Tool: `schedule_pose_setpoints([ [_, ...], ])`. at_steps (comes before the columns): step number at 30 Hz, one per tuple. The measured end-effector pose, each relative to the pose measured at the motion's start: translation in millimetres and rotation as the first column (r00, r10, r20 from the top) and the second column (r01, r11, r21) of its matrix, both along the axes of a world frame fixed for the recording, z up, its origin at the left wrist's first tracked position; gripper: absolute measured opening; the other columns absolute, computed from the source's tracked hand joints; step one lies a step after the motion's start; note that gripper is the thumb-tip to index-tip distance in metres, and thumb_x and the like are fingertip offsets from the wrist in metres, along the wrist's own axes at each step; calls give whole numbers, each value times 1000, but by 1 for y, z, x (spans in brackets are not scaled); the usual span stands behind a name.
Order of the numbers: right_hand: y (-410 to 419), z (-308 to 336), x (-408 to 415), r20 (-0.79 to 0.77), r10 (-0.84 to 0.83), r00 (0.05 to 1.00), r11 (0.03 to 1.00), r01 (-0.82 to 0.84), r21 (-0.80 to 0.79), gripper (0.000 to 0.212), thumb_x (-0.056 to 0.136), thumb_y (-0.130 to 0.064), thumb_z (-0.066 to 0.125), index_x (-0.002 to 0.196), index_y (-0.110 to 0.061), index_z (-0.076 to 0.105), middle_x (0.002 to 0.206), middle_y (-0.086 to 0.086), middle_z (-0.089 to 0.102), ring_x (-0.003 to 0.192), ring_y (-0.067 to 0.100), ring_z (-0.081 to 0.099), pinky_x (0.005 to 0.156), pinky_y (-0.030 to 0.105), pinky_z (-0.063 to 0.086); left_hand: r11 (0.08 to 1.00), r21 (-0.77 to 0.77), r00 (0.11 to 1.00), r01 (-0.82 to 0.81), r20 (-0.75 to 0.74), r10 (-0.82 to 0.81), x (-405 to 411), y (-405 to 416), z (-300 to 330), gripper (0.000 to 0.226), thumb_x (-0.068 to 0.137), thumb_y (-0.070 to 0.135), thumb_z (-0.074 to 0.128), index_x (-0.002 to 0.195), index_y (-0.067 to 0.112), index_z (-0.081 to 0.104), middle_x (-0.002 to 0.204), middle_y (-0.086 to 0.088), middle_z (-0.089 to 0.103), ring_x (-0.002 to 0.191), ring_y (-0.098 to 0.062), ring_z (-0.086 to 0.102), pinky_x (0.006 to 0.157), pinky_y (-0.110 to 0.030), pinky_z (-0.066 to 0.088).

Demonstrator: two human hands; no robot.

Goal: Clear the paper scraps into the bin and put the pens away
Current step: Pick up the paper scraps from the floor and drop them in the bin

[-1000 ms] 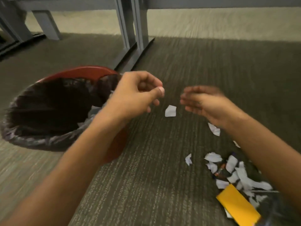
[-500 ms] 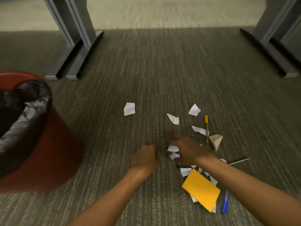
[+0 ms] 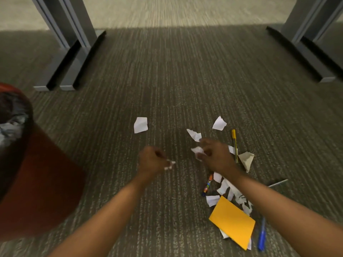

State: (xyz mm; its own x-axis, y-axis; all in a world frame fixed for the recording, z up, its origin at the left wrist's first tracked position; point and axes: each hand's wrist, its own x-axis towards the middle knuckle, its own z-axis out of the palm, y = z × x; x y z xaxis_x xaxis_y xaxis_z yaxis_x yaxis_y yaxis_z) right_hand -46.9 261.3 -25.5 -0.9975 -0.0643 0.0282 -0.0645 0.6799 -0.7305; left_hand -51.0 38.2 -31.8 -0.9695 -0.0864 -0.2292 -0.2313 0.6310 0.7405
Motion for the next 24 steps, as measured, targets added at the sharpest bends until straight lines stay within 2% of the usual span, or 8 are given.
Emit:
schedule_pose_setpoints([
  [2, 1, 2, -22, 53, -36, 998, 998, 33, 55, 14, 76, -19, 78, 87, -17, 69, 81, -3, 69, 83, 19, 64, 72, 27, 43, 988, 83, 991, -130, -16, 132, -29, -8, 6, 23, 57, 14, 92, 62, 15, 70, 62, 1, 67, 52, -1, 61, 57, -16, 52],
  [4, 0, 2, -44, 66, -29, 997, 986, 18, 167, 26, 76, -25, 79, 73, -24, 53, 71, -3, 57, 77, 24, 59, 66, 28, 34, 965, 121, 968, -234, -58, 242, -54, -15, 9, 25, 57, 15, 92, 71, 8, 74, 73, -7, 72, 65, -9, 68, 70, -24, 58],
  [6, -4, 0, -61, 102, -42, 994, 965, 14, 263, 35, 77, -33, 78, 97, -11, 60, 97, 12, 63, 97, 30, 60, 71, 28, 35, 938, 81, 933, -337, -103, 345, -75, -21, 8, 36, 58, 15, 92, 87, 1, 75, 99, -16, 73, 92, -23, 69, 85, -35, 55],
  [9, -17, -4, -72, 218, -46, 975, 935, -35, 354, 70, 80, -40, 74, 134, -6, 47, 135, 15, 53, 121, 29, 53, 89, 34, 43, 911, 51, 903, -409, -117, 412, -97, -32, 3, 49, 64, 11, 88, 107, 2, 68, 129, -19, 59, 119, -29, 57, 95, -34, 48],
  [14, -37, -14, -71, 247, -50, 968, 912, -57, 407, 45, 92, -31, 61, 129, -6, 56, 127, 17, 60, 118, 32, 57, 94, 36, 44, 931, -17, 929, -364, -84, 361, -115, -46, -9, 70, 68, 7, 85, 130, 1, 54, 134, -21, 56, 124, -33, 54, 99, -37, 46],
  [18, -38, -17, -66, 204, -129, 970, 892, 24, 452, 28, 93, -23, 58, 111, -2, 61, 115, 21, 64, 104, 34, 64, 83, 40, 50, 937, -231, 964, -262, -94, 247, -122, -43, -6, 48, 74, 12, 80, 115, -5, 61, 118, -25, 65, 109, -35, 64, 88, -38, 50],
  [21, -26, -15, -69, 181, -185, 966, 910, 99, 402, 30, 88, -29, 65, 110, -10, 68, 107, 17, 68, 101, 30, 64, 82, 36, 51, 932, -289, 976, -218, -80, 203, -126, -44, 0, 36, 82, 11, 72, 110, -9, 62, 113, -27, 66, 106, -37, 64, 82, -37, 50],
  [24, 1, 0, -79, 75, -307, 949, 947, 296, 129, 18, 85, -32, 71, 94, -18, 77, 80, 3, 70, 74, 16, 64, 60, 8, 44, 924, -330, 981, -191, -35, 190, -117, -46, 0, 38, 84, 11, 68, 115, -8, 57, 120, -29, 61, 112, -40, 60, 91, -45, 51],
])
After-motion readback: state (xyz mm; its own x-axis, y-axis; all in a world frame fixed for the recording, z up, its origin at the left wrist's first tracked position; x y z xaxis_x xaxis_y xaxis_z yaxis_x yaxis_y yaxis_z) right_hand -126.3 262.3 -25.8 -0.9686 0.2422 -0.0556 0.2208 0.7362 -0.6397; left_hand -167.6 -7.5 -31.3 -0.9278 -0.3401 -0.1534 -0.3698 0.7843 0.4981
